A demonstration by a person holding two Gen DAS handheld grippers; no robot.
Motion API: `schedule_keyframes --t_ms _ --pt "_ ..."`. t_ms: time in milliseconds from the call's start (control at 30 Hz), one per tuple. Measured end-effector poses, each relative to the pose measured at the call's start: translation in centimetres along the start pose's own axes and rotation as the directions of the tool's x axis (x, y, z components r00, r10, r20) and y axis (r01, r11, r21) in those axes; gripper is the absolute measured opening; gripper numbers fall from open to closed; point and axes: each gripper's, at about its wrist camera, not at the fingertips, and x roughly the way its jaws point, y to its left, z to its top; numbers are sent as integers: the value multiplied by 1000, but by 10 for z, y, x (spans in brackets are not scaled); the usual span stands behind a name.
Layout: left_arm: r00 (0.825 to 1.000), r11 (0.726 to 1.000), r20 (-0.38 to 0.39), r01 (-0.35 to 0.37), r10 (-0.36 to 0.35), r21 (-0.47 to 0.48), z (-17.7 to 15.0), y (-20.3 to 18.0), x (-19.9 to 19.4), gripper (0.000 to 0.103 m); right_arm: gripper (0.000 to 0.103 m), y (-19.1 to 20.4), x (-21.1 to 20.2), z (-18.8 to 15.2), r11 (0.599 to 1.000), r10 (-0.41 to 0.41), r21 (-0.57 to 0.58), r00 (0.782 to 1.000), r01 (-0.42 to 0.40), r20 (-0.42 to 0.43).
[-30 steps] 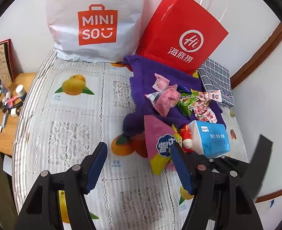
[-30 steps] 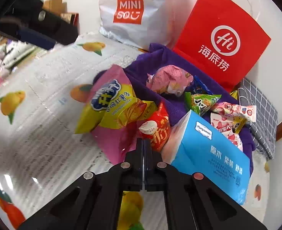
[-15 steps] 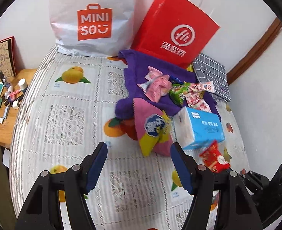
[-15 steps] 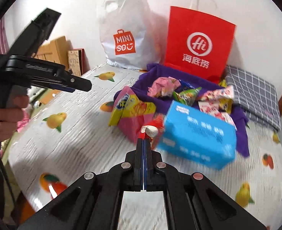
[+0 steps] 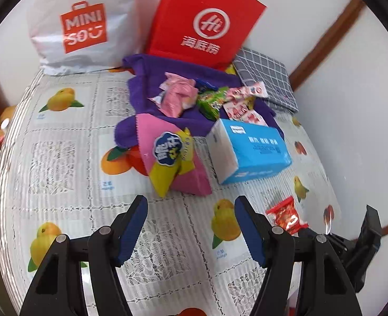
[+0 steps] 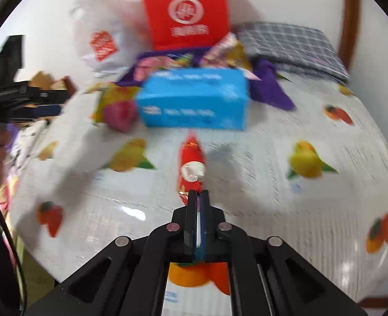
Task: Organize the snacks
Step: 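Grasp the red candy packet with the right gripper while the left gripper approaches the pink-yellow chip bag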
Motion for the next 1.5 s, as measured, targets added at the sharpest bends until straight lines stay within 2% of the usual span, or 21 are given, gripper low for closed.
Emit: schedule_keyframes --t_ms 100,233,333,433,700,833,933,1000,1267,1500 --pt "1000 999 -2 14 -14 32 0 -3 0 66 10 -10 -1 -6 997 -26 65 1000 27 -6" --pt "999 998 -9 34 -33 60 1 -2 0 66 41 -9 -5 -9 993 -90 83 996 88 10" --pt "999 996 -18 48 -47 76 0 -1 2 66 46 -4 -5 -5 988 -142 65 990 141 15" --pt "998 994 -23 61 -59 90 0 1 3 66 46 -1 -3 -2 983 -173 60 985 172 17" --pt "998 991 -35 52 -48 123 3 -2 7 66 50 1 17 25 984 -158 91 987 154 32" --pt "999 993 -19 44 -42 111 7 -1 7 66 50 -3 41 33 978 -190 89 982 189 -2" --pt "1000 995 -12 26 -25 93 11 1 10 66 50 -8 57 34 981 -165 98 985 169 -47" --pt "1000 996 -10 8 -7 90 13 0 15 68 42 -9 57 35 984 -161 76 987 162 -16" --pt "996 995 -3 -86 86 54 29 1 42 70 42 -21 65 42 991 -124 43 992 124 14" --pt "993 993 -14 -116 116 19 42 4 65 70 42 -29 79 57 993 -118 9 992 117 54"
